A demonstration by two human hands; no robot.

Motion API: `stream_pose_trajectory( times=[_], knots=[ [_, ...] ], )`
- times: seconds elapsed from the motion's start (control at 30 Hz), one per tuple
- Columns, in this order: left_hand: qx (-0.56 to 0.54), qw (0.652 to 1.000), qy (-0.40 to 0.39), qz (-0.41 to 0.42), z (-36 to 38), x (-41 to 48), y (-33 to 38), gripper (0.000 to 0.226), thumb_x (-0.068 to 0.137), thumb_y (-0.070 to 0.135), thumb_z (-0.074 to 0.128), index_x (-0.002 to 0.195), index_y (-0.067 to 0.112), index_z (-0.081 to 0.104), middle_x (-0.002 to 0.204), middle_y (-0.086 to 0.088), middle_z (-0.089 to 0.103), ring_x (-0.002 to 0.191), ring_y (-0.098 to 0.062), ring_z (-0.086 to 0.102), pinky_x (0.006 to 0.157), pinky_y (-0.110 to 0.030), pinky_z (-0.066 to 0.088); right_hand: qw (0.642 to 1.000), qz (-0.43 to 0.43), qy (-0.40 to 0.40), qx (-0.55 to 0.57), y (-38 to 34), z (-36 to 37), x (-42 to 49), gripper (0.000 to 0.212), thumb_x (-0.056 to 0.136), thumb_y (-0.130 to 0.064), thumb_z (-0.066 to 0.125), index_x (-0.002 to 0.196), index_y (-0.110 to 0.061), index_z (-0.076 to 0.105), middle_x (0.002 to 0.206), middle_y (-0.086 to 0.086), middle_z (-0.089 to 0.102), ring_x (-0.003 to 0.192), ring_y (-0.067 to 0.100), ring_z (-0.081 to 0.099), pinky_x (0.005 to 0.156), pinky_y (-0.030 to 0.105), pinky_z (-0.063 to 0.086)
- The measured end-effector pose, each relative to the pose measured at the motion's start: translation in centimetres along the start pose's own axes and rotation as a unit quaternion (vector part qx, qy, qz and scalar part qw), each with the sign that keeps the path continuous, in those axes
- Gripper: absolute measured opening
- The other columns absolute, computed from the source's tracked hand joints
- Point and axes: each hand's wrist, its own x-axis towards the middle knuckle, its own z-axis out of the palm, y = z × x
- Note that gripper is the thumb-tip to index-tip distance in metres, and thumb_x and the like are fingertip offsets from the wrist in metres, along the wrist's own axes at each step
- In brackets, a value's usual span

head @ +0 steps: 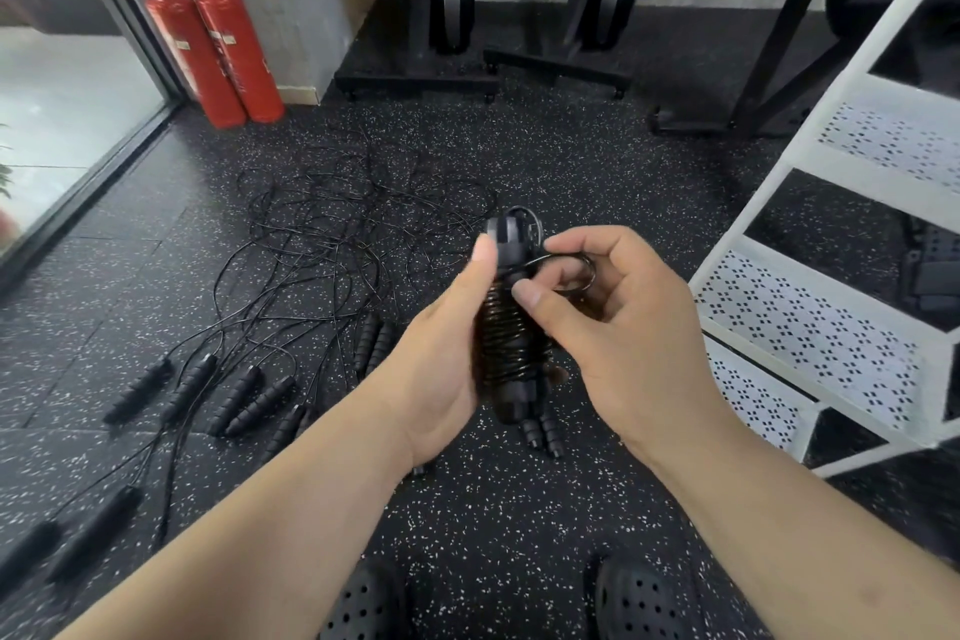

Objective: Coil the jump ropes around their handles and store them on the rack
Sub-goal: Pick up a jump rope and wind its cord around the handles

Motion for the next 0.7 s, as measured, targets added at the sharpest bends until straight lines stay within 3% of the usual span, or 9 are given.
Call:
stream_pose_trajectory(
  times=[0.13,0.27,0.4,0.57,0.7],
  knots=[
    [-0.029,0.996,0.081,0.038,0.4,-0.1,-0.5,0.061,0.103,0.059,0.051,0.140,0.012,0.066,0.134,-0.012,0.073,0.124,-0.027,0.070,0.089,-0.041,0.063,0.991,0.044,-0.003,0.123,-0.4,0.3,-0.3,0.038,0.097,-0.008,0.075,0.132,-0.019,0.065,0.103,0.006,0.080,0.097,0.017,0.076,0.093,0.030,0.061],
    [-0.007,0.994,0.082,0.078,0.6,0.0,-0.5,0.059,0.097,0.056,0.057,0.137,0.014,0.067,0.130,-0.010,0.074,0.121,-0.025,0.069,0.098,-0.039,0.059,0.956,0.105,0.106,0.251,-0.1,0.8,-0.4,0.021,0.096,-0.007,0.074,0.117,-0.010,0.074,0.097,0.007,0.081,0.088,0.019,0.077,0.087,0.030,0.061],
    [0.061,0.990,0.085,0.090,0.7,0.1,-1.7,0.055,0.093,0.068,0.064,0.134,0.031,0.067,0.133,-0.002,0.073,0.132,-0.022,0.064,0.118,-0.050,0.044,0.970,0.094,0.157,0.161,0.5,1.3,-0.5,0.011,0.099,-0.010,0.075,0.106,-0.017,0.081,0.090,0.002,0.080,0.078,0.014,0.075,0.079,0.028,0.061],
    [0.135,0.980,0.085,0.123,1.0,0.0,-1.8,0.045,0.101,0.055,0.056,0.138,0.030,0.057,0.131,0.005,0.073,0.129,-0.011,0.065,0.112,-0.037,0.048,0.987,0.052,0.143,0.052,-0.3,1.4,-1.0,0.018,0.093,-0.034,0.083,0.110,-0.029,0.080,0.101,-0.011,0.080,0.094,0.010,0.076,0.086,0.035,0.063],
    [0.170,0.972,0.075,0.145,0.9,-0.1,-1.7,0.047,0.102,0.050,0.054,0.142,0.027,0.051,0.137,0.002,0.071,0.134,-0.012,0.062,0.117,-0.039,0.045,0.985,0.039,0.164,0.035,-0.5,1.3,-1.2,0.022,0.089,-0.030,0.087,0.111,-0.029,0.080,0.101,-0.013,0.080,0.096,0.008,0.077,0.090,0.035,0.063]
  ],
)
